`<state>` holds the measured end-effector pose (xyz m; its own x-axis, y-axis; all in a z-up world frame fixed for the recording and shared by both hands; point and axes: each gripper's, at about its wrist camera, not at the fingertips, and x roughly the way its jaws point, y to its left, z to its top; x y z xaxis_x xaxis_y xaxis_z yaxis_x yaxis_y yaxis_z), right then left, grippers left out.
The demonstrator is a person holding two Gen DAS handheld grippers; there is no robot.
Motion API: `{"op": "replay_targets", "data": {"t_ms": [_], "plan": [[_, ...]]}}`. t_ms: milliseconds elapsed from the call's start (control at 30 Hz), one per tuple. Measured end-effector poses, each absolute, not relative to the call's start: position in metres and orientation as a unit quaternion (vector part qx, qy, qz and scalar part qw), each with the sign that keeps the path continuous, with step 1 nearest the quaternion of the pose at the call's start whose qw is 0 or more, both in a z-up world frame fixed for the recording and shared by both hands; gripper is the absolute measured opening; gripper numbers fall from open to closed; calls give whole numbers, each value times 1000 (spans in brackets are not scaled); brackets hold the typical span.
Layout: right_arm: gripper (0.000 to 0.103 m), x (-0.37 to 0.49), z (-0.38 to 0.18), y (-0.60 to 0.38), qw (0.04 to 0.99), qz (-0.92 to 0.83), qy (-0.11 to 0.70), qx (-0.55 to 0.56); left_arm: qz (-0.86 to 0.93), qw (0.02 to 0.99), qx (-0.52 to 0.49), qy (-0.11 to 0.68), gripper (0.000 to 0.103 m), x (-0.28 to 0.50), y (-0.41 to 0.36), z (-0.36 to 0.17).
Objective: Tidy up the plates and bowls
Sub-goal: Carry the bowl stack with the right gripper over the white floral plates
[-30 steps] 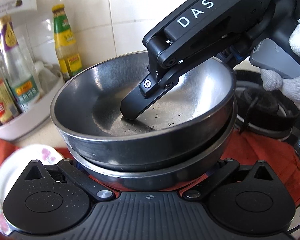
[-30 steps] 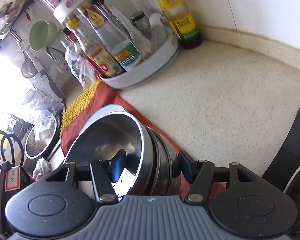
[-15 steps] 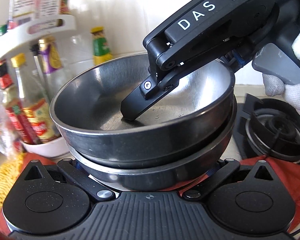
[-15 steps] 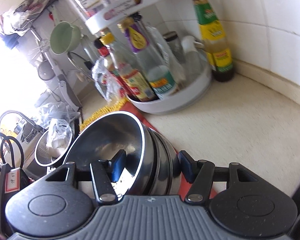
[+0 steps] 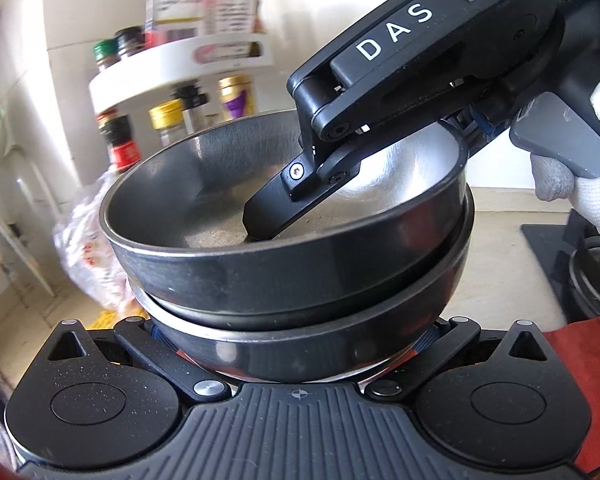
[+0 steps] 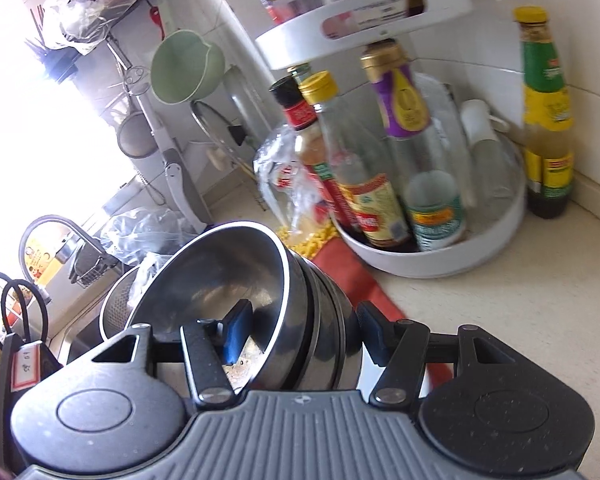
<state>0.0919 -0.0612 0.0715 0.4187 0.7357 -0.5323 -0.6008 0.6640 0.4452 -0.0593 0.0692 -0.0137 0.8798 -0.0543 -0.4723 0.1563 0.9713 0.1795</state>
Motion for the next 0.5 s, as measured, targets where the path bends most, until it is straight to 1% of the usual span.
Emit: {"op": "replay_targets", "data": {"t_ms": [200, 500], "plan": [[58, 102, 60, -31, 826, 408, 379, 90, -43, 961, 94, 258, 103, -59, 90, -25], [58, 113, 32, -12, 813, 401, 410, 96, -41, 954, 80, 286, 103, -53, 106, -47]]}}
